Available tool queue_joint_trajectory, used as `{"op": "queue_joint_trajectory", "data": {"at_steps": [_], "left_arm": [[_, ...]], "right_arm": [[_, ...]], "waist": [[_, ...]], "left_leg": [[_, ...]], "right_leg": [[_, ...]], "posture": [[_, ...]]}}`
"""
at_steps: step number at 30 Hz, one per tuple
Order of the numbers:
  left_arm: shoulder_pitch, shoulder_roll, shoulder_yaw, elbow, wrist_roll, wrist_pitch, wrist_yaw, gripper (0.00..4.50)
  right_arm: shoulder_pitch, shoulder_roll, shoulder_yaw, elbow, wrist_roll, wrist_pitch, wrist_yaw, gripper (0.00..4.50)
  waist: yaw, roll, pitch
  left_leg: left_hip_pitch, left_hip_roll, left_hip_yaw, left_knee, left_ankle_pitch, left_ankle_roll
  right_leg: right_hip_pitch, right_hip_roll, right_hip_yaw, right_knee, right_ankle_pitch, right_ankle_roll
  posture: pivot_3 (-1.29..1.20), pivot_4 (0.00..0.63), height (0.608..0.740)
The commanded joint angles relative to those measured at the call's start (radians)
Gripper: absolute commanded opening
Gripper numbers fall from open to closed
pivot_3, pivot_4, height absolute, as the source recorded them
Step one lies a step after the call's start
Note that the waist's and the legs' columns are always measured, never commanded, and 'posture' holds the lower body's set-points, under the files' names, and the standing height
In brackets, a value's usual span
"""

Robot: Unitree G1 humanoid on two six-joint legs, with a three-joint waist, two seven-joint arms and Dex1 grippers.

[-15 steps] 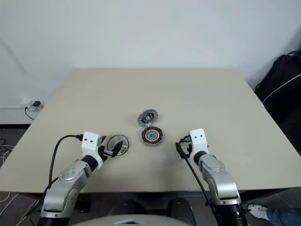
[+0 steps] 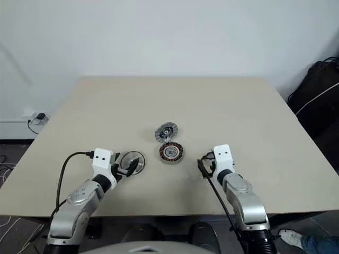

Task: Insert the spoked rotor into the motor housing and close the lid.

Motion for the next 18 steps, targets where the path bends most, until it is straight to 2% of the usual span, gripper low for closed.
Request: {"op": "queue_joint_trajectory", "data": {"at_steps": [1,10,18], "left_arm": [[-0.031,0.001,-0.001,-0.006,-0.001,-0.018,-0.008,4.46],[-0.028,-0.001,-0.001,-0.010,-0.002,-0.021,-0.006,4.46],[-0.023,0.000,0.005,-0.017,-0.002,-0.020,-0.003,4.46]], "right_arm": [[-0.061,0.029,0.001,0.017,-0.016,-0.029,-0.029,4.50],[-0.164,0.072,0.000,0.198,-0.047,-0.095,-0.042,4.50],[-0.195,0.119,-0.066,0.327,-0.013,-0.127,-0.056,4.50]], "waist": [[-0.001,0.000,0.001],[-0.001,-0.001,0.002],[-0.002,-0.001,0.002]], "left_leg": [[0.000,0.000,0.000,0.000,0.000,0.000],[0.000,-0.001,0.001,-0.003,0.001,-0.002],[0.000,0.000,0.001,-0.005,0.004,-0.006]], "right_leg": [[0.000,0.000,0.000,0.000,0.000,0.000],[-0.001,0.000,0.000,0.000,0.000,0.000],[0.000,0.002,0.000,0.001,0.001,0.001]], "posture": [[0.00,0.000,0.740],[0.00,0.000,0.740],[0.00,0.000,0.740]]}}
